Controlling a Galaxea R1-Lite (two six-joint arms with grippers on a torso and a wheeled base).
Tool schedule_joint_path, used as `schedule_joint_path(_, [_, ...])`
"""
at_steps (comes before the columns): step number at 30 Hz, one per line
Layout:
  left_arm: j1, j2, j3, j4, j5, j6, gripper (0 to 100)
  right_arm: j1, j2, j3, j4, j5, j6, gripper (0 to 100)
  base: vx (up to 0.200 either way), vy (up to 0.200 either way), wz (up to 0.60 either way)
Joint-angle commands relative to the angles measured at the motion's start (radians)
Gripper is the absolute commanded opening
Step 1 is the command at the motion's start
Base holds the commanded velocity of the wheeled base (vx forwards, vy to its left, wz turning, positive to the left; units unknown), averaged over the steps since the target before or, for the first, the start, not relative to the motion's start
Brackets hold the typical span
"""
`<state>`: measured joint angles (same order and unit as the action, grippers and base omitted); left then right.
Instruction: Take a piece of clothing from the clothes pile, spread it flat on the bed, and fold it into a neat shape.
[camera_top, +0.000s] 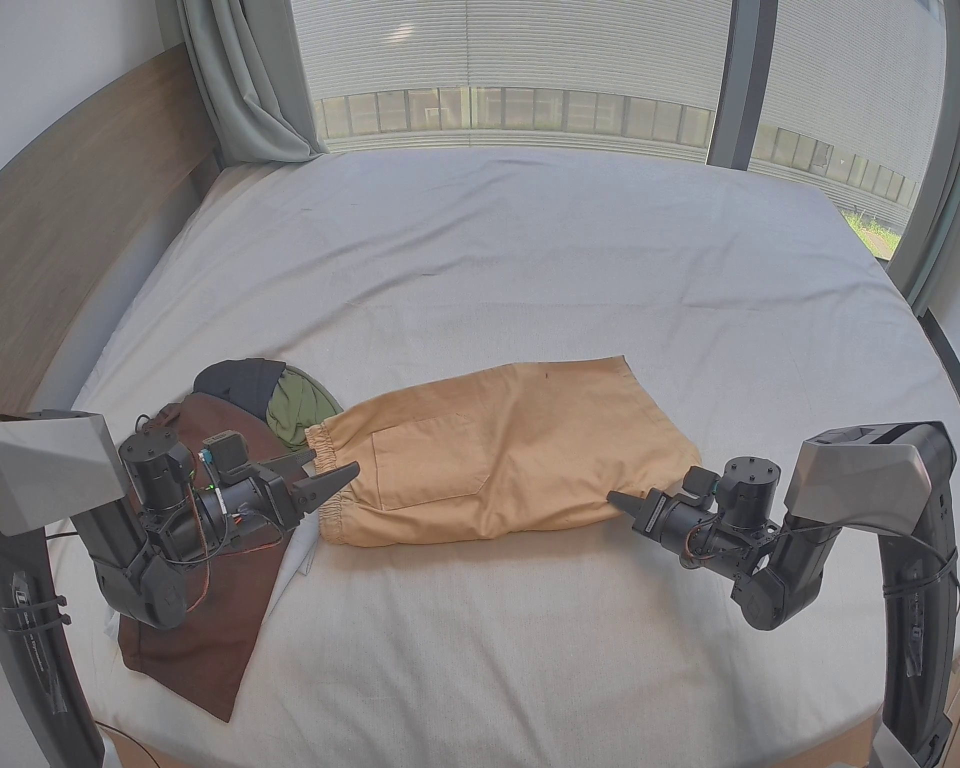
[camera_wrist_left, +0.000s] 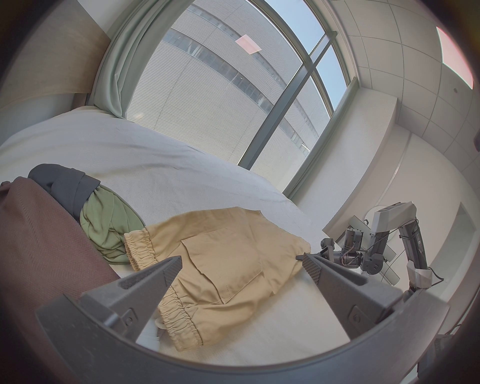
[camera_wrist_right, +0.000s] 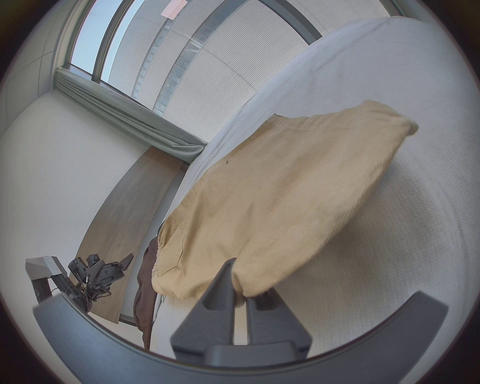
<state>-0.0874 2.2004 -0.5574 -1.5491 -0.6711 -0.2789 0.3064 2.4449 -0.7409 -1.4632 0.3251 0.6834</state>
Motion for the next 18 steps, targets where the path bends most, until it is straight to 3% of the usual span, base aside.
schedule_joint_path(1, [-0.002,0.002,-0.002,0.000,0.001,-0.002,100,-0.006,-0.018,0.028,0.000,0.000,-0.010,0,0.000,0.000,0.00])
schedule_joint_path(18, [0.002,0.022,-0.004,0.000,0.004,0.000,100,-0.004,-0.095,0.322,-0.077,0.000,-0.105,0,0.000,0.000,0.00])
